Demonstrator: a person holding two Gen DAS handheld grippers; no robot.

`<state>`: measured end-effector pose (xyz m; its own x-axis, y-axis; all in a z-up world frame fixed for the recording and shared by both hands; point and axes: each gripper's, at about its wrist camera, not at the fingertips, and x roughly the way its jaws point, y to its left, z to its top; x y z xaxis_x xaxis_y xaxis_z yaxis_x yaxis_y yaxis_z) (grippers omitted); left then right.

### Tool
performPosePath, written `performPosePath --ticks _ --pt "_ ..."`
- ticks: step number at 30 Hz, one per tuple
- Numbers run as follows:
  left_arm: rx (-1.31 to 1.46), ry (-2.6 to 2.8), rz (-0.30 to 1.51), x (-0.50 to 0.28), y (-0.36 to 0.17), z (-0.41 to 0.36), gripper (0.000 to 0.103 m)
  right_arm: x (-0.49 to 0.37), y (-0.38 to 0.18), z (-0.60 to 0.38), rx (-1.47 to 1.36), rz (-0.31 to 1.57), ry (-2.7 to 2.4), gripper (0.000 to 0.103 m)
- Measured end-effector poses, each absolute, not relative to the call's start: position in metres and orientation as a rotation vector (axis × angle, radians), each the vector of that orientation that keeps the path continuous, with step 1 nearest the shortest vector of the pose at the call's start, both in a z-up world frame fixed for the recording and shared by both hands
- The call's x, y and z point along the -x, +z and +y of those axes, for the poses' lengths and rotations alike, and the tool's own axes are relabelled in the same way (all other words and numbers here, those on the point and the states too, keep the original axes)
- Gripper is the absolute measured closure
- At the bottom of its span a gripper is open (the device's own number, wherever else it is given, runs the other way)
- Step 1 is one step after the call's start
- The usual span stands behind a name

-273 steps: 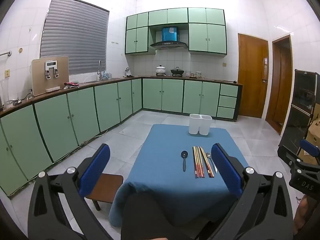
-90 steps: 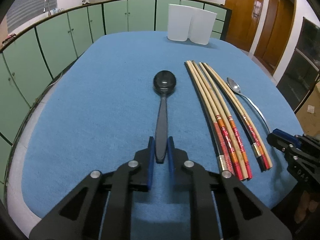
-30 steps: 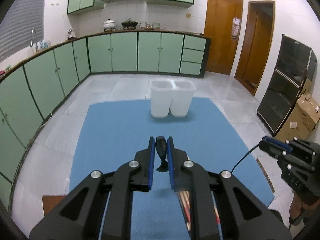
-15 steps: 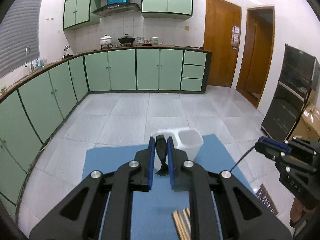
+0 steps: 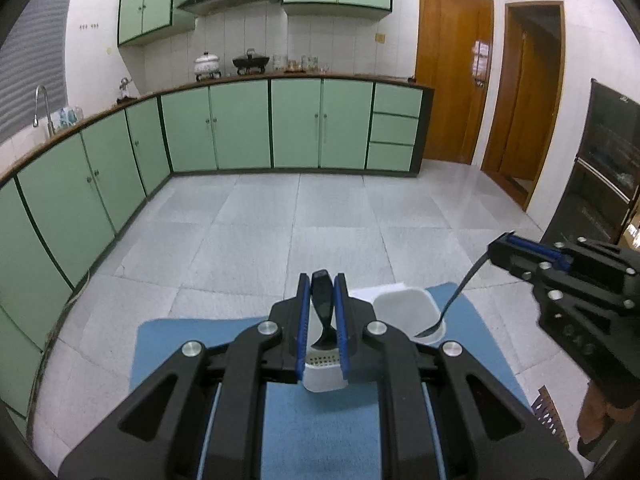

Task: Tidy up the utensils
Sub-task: 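Carry the black spoon with the left tool while the right tool carries the metal spoon to the white holder, then open the left tool over the holder while the right tool releases the metal spoon into it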

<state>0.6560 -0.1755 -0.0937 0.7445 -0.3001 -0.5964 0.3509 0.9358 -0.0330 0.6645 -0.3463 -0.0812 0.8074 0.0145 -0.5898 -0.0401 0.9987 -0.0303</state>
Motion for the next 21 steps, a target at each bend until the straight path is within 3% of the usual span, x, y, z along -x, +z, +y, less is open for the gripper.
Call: performPosePath --ticks 5,9,13,21 --pt "-0.081 -0.346 0.676 -0.663 -0.118 -0.170 0.091 -0.675 -0.114 -0.346 0.045 0.688 0.043 0.094" --pt "-0.089 -0.332 0.674 -0.661 -0.120 -0.165 0.075 -0.668 -0.116 -0.346 0.039 0.677 0.035 0.089" --pt "-0.079 -0.334 0.658 -0.647 -0.108 -0.159 0.071 -0.650 -0.109 -0.350 0.028 0.660 0.034 0.088" --pt "-0.071 -0.312 0.580 -0.566 -0.083 -0.116 0.055 -0.543 -0.091 -0.363 -0.022 0.570 0.042 0.078"
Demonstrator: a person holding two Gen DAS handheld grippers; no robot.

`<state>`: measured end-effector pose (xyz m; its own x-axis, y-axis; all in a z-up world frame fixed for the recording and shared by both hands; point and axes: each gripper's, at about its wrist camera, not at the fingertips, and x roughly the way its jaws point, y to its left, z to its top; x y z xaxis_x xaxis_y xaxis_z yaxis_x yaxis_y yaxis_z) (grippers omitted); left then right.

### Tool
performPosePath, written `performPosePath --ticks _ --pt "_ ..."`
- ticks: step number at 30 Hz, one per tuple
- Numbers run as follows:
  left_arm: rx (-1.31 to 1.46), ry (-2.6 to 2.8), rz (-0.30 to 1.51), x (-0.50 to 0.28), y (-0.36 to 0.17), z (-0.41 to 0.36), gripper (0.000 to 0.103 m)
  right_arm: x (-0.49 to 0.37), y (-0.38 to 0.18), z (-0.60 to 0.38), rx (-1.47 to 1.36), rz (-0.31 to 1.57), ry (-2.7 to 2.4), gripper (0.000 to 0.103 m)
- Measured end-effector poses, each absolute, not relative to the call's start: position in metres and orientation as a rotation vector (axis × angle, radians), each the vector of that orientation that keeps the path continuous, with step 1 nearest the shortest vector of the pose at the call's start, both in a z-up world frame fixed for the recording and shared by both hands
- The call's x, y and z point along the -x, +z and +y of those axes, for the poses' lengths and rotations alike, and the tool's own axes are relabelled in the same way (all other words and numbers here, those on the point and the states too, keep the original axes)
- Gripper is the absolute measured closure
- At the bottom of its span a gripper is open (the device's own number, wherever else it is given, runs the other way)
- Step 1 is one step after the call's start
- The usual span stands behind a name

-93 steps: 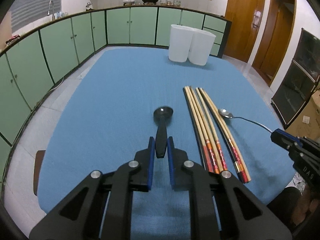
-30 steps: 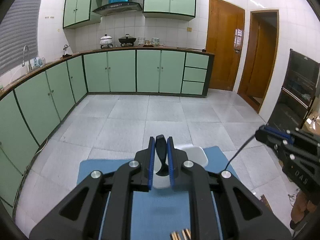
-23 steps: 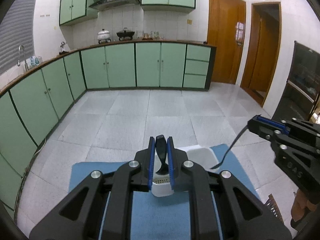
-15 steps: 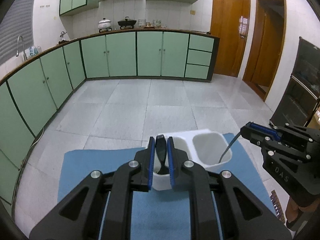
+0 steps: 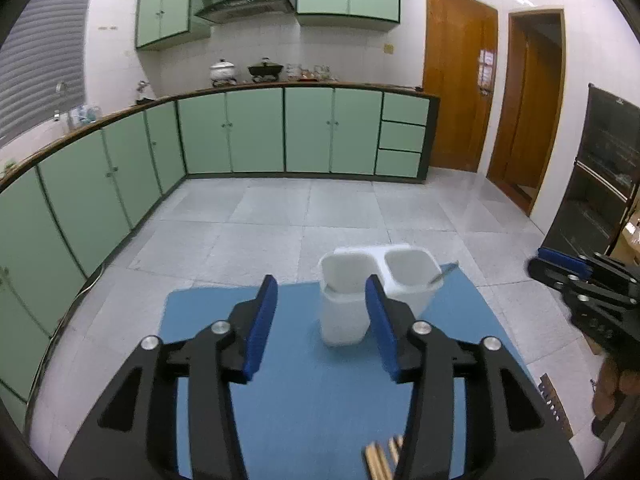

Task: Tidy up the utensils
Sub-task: 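Open the left tool over the holder while the right tool releases the metal spoon into it, then bring both tools back over the chopsticks on the table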

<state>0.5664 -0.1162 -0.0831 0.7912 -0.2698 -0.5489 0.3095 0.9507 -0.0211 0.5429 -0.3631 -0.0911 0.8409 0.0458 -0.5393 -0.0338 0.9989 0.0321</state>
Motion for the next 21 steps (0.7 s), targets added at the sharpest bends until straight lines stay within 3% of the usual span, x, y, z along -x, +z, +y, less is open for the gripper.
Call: performPosePath --ticks 4,12,21 --pt "-0.079 -0.274 0.528 -0.487 -0.095 -0.084 0.046 -0.468 -0.108 -0.360 -0.028 0.549 0.042 0.074" --pt "-0.016 -0.259 0.563 -0.352 -0.155 -0.046 0.043 -0.329 -0.184 -0.320 -0.043 0.607 0.055 0.072" --pt "-0.032 -0.295 0.718 -0.292 -0.246 -0.055 0.043 -0.289 -0.268 -0.285 -0.041 0.764 0.098 0.073"
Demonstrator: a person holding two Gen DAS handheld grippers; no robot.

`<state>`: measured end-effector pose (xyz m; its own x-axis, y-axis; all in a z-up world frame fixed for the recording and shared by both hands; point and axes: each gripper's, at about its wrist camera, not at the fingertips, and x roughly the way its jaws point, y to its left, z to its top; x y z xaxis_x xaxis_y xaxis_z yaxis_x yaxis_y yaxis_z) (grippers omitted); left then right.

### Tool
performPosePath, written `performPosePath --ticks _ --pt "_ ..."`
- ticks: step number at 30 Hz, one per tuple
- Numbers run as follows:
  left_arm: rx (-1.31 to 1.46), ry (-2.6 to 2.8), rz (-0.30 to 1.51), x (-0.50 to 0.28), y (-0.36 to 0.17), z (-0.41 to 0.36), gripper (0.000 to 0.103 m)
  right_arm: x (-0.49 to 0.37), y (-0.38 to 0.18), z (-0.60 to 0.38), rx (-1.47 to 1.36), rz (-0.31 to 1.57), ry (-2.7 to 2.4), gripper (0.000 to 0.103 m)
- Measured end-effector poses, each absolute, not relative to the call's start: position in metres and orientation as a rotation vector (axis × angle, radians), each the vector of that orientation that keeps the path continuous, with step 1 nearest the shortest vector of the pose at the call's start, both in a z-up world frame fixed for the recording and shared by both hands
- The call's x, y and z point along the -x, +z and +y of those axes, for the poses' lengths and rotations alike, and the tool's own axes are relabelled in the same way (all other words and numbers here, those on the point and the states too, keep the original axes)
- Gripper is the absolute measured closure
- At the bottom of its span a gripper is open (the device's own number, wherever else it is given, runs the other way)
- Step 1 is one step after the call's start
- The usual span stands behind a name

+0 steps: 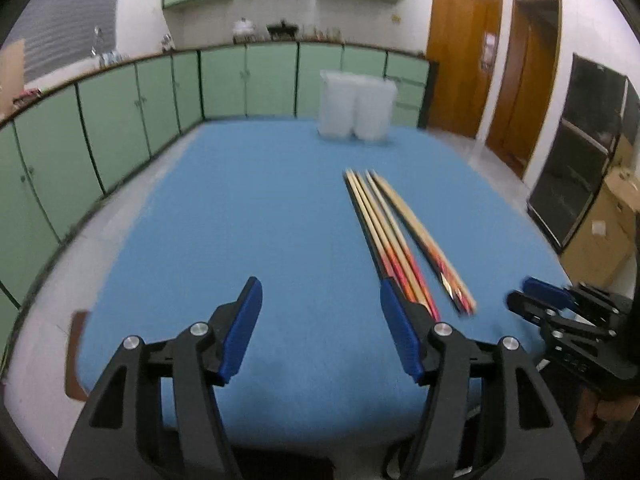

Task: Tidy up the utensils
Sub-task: 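Bring both tools back over the chopsticks on the table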

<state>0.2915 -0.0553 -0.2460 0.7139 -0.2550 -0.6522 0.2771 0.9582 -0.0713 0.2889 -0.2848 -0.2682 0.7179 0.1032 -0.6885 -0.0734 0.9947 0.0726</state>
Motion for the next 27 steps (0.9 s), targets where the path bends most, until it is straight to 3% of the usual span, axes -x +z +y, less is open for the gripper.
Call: performPosePath --ticks 12,24,27 --pt "-0.108 -0.341 0.800 -0.296 -0.291 -0.075 0.043 -0.309 -0.282 -0.267 0.004 0.774 0.120 0.073" --pt "-0.131 -0.321 0.781 -0.299 -0.296 -0.088 0.041 -0.312 -0.285 -0.274 -0.015 0.762 0.129 0.073" --pt "-0.116 -0.313 0.778 -0.302 -0.295 -0.089 0.048 -0.313 -0.286 -0.276 -0.018 0.757 0.124 0.079"
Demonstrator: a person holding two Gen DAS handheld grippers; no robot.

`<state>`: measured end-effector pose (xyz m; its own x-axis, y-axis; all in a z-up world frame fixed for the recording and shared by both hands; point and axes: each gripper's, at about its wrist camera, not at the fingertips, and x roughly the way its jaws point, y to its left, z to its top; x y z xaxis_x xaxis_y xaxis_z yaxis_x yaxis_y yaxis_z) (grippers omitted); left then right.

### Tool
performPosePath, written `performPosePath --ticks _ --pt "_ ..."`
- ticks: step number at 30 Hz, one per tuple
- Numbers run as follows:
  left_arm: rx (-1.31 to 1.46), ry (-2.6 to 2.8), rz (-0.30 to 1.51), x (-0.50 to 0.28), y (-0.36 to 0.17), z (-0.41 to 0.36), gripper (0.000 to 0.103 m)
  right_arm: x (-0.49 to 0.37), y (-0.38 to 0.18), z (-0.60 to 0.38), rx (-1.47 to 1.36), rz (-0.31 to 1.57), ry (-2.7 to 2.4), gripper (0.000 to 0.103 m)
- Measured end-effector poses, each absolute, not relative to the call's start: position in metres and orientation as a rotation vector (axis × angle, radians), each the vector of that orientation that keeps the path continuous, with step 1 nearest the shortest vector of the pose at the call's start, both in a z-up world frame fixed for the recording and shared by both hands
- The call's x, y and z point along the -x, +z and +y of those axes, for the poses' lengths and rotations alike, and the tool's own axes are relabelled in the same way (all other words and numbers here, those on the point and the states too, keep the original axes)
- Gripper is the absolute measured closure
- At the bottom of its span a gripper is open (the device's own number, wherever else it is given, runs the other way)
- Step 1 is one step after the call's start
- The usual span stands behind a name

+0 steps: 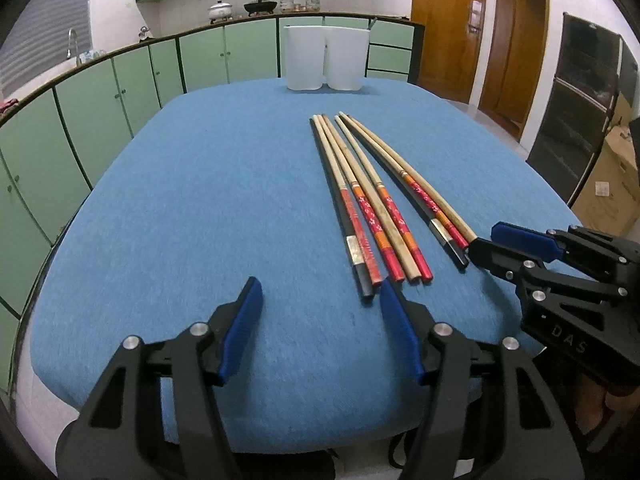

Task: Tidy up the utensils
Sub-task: 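Bring both tools back over the chopsticks on the table, then grasp the black chopstick with the left tool while the right tool grasps a plain wooden chopstick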

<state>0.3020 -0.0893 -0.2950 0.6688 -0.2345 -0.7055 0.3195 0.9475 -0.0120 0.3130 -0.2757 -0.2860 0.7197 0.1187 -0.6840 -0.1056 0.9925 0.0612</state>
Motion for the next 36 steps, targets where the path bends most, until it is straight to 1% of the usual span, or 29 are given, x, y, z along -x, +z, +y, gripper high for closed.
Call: performPosePath --ticks 1,4,5,6,7,9,22,24,26,27,28,29,31,32,33,36 --pt "-0.116 -0.313 0.775 -0.302 -0.294 -0.089 0.051 -0.313 -0.286 -0.276 -0.019 0.756 0.123 0.081" --pt "-0.120 -0.326 0.768 -0.301 -0.294 -0.090 0.074 -0.315 -0.286 -0.277 -0.022 0.757 0.116 0.088" --pt "-0.120 -0.332 0.766 -0.302 -0.294 -0.091 0.077 -0.315 -0.286 -0.277 -0.022 0.756 0.115 0.093" --pt "-0.119 -0.339 0.764 -0.301 -0.294 -0.092 0.086 -0.315 -0.286 -0.277 -0.024 0.758 0.112 0.096" --pt "-0.118 -0.345 0.763 -0.301 -0.294 -0.092 0.093 -0.315 -0.286 -0.277 -0.026 0.758 0.111 0.096" --pt "-0.115 -0.351 0.760 -0.301 -0.294 -0.092 0.097 -0.315 -0.285 -0.279 -0.032 0.758 0.102 0.096" --pt "-0.067 -0.266 0.750 -0.305 -0.292 -0.075 0.097 -0.314 -0.284 -0.298 -0.085 0.762 0.014 0.096" --pt "-0.071 -0.256 0.752 -0.306 -0.292 -0.074 0.094 -0.314 -0.284 -0.296 -0.081 0.764 0.028 0.096" --pt "-0.073 -0.244 0.750 -0.308 -0.292 -0.073 0.087 -0.313 -0.285 -0.296 -0.077 0.764 0.034 0.096" --pt "-0.069 -0.240 0.750 -0.308 -0.291 -0.071 0.078 -0.313 -0.285 -0.296 -0.077 0.764 0.034 0.096" --pt "-0.067 -0.237 0.751 -0.309 -0.292 -0.070 0.076 -0.313 -0.285 -0.296 -0.078 0.765 0.035 0.096" --pt "-0.065 -0.240 0.756 -0.310 -0.293 -0.069 0.076 -0.313 -0.286 -0.296 -0.078 0.765 0.036 0.096" --pt "-0.058 -0.251 0.762 -0.313 -0.294 -0.068 0.078 -0.314 -0.286 -0.295 -0.072 0.764 0.036 0.095" --pt "-0.058 -0.261 0.762 -0.313 -0.294 -0.068 0.082 -0.314 -0.286 -0.295 -0.068 0.764 0.037 0.095" --pt "-0.052 -0.279 0.765 -0.314 -0.293 -0.068 0.097 -0.314 -0.286 -0.294 -0.066 0.764 0.039 0.096" --pt "-0.031 -0.297 0.758 -0.314 -0.288 -0.067 0.097 -0.312 -0.284 -0.294 -0.071 0.763 0.044 0.096"
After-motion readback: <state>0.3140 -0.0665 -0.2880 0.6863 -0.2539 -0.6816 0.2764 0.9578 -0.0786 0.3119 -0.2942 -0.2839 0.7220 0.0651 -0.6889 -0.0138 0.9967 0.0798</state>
